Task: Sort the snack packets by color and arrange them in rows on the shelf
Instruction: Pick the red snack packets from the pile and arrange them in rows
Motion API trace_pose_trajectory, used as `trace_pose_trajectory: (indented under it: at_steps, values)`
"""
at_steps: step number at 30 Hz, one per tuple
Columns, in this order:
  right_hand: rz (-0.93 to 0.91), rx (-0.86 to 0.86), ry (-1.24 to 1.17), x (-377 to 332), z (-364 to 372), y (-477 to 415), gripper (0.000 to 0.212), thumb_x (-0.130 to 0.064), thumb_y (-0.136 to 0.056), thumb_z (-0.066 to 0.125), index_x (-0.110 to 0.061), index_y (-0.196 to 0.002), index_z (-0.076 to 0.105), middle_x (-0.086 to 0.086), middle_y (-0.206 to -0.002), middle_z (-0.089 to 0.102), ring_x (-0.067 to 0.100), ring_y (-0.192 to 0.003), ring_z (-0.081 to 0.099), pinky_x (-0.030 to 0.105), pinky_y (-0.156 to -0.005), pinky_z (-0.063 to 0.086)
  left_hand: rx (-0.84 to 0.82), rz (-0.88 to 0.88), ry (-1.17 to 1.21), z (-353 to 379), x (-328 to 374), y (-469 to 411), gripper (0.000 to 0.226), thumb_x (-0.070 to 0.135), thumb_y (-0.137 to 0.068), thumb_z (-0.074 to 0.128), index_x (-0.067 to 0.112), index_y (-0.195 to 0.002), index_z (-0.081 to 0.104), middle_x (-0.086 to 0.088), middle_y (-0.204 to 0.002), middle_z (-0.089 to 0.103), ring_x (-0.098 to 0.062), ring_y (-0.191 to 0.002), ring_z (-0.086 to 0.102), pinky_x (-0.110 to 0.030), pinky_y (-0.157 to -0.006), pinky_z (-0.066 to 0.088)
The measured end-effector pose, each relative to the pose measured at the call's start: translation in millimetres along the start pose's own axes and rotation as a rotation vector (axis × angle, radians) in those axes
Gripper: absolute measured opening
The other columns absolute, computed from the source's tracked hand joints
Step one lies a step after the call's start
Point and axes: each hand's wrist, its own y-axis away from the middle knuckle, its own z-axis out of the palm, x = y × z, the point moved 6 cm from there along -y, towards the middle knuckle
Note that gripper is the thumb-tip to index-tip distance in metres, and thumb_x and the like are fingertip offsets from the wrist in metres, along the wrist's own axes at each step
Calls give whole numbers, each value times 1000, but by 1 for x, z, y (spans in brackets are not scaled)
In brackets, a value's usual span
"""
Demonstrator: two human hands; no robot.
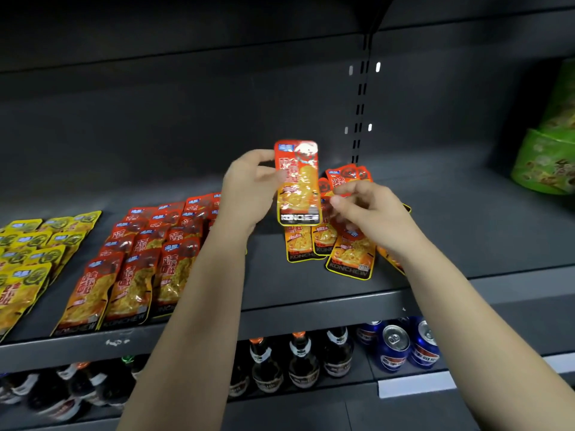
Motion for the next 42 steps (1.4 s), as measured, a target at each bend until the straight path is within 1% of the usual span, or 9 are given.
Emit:
trace_pose_trajectory:
  at_steps: [3, 5, 10, 16, 21, 27, 33, 37, 42]
  values:
    - [18, -45, -267, -6, 6, 0, 22, -20, -94, 61, -12, -114, 61, -5, -74, 68, 9, -71, 67, 28, -69, 57, -157, -53, 182, 20, 0, 9, 18, 11, -92, 62, 12, -110, 62, 3, -84, 72, 3, -57, 61, -14, -54, 43]
    - [-1, -67, -384, -10, 9, 1, 19, -16, -93, 61, -8, -110, 63, -1, -82, 74, 15, -78, 71, 29, -71, 58, -237, -56, 209, 32, -1, 13, 16, 13, -92, 62, 14, -108, 63, 5, -82, 72, 1, -59, 59, -17, -59, 42]
    - [-38, 7, -332, -5, 0, -1, 20, -12, -90, 66, -3, -107, 67, 12, -96, 75, 28, -88, 72, 41, -81, 59, -263, -71, 120, 40, -6, 12, 12, 25, -98, 53, 23, -100, 65, 5, -87, 72, -6, -69, 64, -22, -64, 44]
    - [-1, 47, -343, 7, -12, -6, 15, -12, -89, 67, -6, -102, 69, 8, -93, 76, 23, -85, 73, 38, -79, 59, -231, -140, -743, 26, -32, 8, 30, 40, -91, 61, 18, -111, 66, -2, -108, 68, -23, -104, 62, -40, -91, 50]
    - [-7, 44, -345, 13, -20, -7, 18, -14, -89, 67, -6, -106, 68, 9, -97, 76, 26, -90, 73, 38, -81, 59, -333, -241, -733, 36, -46, 9, 41, 60, -81, 64, 22, -98, 65, 4, -97, 61, -22, -104, 61, -36, -86, 48]
    - [16, 44, -376, 21, -20, -6, 19, -14, -90, 66, -4, -106, 68, 10, -97, 75, 24, -88, 72, 37, -79, 58, -363, -266, -734, 43, -43, 9, 36, 59, -73, 73, 27, -78, 56, 6, -94, 60, -20, -106, 60, -33, -86, 46]
    - [4, 67, -327, 24, -23, -4, 17, -17, -89, 67, -8, -104, 69, 5, -95, 76, 22, -88, 73, 37, -80, 58, -296, -292, -684, 43, -49, 3, 61, 54, -65, 82, 22, -112, 62, 3, -114, 66, -21, -108, 62, -39, -92, 49]
    - [-9, 71, -288, 24, -23, -2, 18, -16, -89, 68, -8, -105, 69, 4, -95, 76, 21, -88, 73, 39, -82, 59, -285, -298, -597, 44, -52, 2, 54, 44, -65, 85, 21, -108, 62, 0, -114, 68, -21, -101, 66, -42, -95, 51]
    - [-13, 75, -244, 22, -23, -1, 14, -17, -89, 68, -12, -102, 69, 1, -92, 76, 18, -85, 73, 39, -81, 59, -257, -304, -452, 42, -57, 0, 35, 35, -62, 89, 25, -84, 63, -2, -102, 73, -22, -93, 69, -43, -92, 53]
